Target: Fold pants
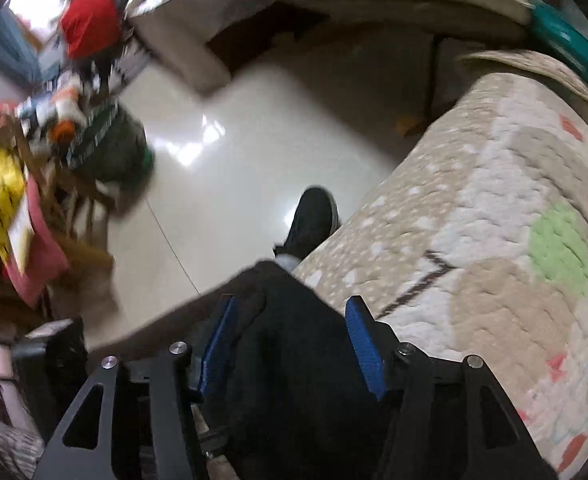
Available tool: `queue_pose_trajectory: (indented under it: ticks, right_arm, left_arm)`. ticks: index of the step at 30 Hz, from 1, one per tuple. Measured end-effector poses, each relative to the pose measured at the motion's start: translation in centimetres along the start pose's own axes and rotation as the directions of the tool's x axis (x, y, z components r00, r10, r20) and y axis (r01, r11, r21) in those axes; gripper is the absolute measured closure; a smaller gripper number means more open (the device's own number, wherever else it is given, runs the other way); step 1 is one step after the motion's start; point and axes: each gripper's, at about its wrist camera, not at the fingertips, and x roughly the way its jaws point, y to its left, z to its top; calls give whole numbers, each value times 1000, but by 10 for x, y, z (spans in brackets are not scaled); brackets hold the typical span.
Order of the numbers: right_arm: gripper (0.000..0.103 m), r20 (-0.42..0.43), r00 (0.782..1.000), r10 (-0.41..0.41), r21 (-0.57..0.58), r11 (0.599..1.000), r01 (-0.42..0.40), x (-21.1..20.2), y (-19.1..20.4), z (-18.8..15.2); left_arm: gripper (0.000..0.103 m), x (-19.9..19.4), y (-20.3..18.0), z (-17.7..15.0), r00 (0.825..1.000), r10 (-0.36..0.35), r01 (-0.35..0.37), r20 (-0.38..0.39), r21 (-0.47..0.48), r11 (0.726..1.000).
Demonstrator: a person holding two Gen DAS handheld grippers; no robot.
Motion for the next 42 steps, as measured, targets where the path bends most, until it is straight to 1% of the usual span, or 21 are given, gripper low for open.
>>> queue_pose_trajectory:
  ticks: [4,5,6,7,9,10,11,13,17,19,23,26,30,33,35,36,37,38,39,41,42]
  right_arm:
    - [41,-66,994,-83,-56,995,79,41,10,5]
    - [48,-81,991,-102,-76,992,96,50,14,5]
    - [61,-92,989,-114,-101,989,105,55,21,5]
    - [75,-101,987,-123,-118,987,111,57,26,4]
    - [80,-79,983,-166,-172,974,151,53,40,2]
    - [83,-71,983,-171,-177,972,156,48,42,2]
    - [85,-55,984,-168,-165,974,157,40,43,3]
    - [86,-17,988,-154,-137,979,151,20,41,3]
    - [86,69,991,-118,-100,987,124,-25,38,-5]
    - [86,112,988,-103,-79,991,112,-48,34,-12]
    - [86,189,978,-89,-13,996,93,-94,14,-41]
    - [86,219,971,-94,61,995,82,-118,-16,-71]
    - [86,229,966,-117,168,983,80,-137,-60,-118]
    - [86,228,964,-139,253,964,79,-145,-93,-154]
    - [85,214,963,-161,311,946,89,-144,-115,-177]
    - [83,196,964,-178,337,936,104,-141,-126,-190]
    - [82,179,963,-202,357,925,128,-138,-136,-199]
    - [77,166,960,-225,376,915,149,-136,-144,-209]
    - [73,154,956,-250,404,899,170,-134,-153,-220]
    - [50,161,950,-269,467,869,166,-136,-172,-237]
    - [45,178,945,-274,511,847,150,-140,-183,-246]
  left_arm:
    - [39,4,-2,-1,1000,13,-13,4,22,1000]
    - [41,5,-3,-2,1000,21,-22,2,37,999]
    - [45,6,-4,-2,999,43,-43,-2,56,998]
    - [55,5,-5,-3,998,62,-62,0,70,996]
    - [63,3,-2,-2,998,61,-61,-3,68,996]
    - [70,1,-1,-1,998,55,-54,-9,59,997]
    - [78,-1,1,0,999,39,-38,-17,49,998]
    - [86,-10,-2,0,1000,10,-9,-22,54,999]
    - [86,-36,-29,-9,999,16,-21,41,128,992]
    - [86,-44,-43,-15,999,8,-17,52,157,987]
    - [86,-47,-76,-28,999,1,-10,39,230,973]
    - [86,-36,-102,-44,1000,-2,3,-5,290,957]
    - [86,-4,-142,-73,996,29,4,-81,389,921]
    - [86,21,-169,-100,991,71,-8,-117,468,884]
    - [84,39,-183,-118,986,100,-15,-136,519,855]
    - [83,44,-188,-125,984,111,-19,-141,534,845]
    - [78,48,-191,-131,982,122,-21,-148,548,836]
    - [72,50,-193,-138,979,128,-18,-159,560,828]
    - [69,50,-195,-144,977,131,-11,-170,571,821]
    - [64,42,-196,-152,972,123,19,-198,593,805]
    - [63,36,-196,-153,971,113,38,-211,601,799]
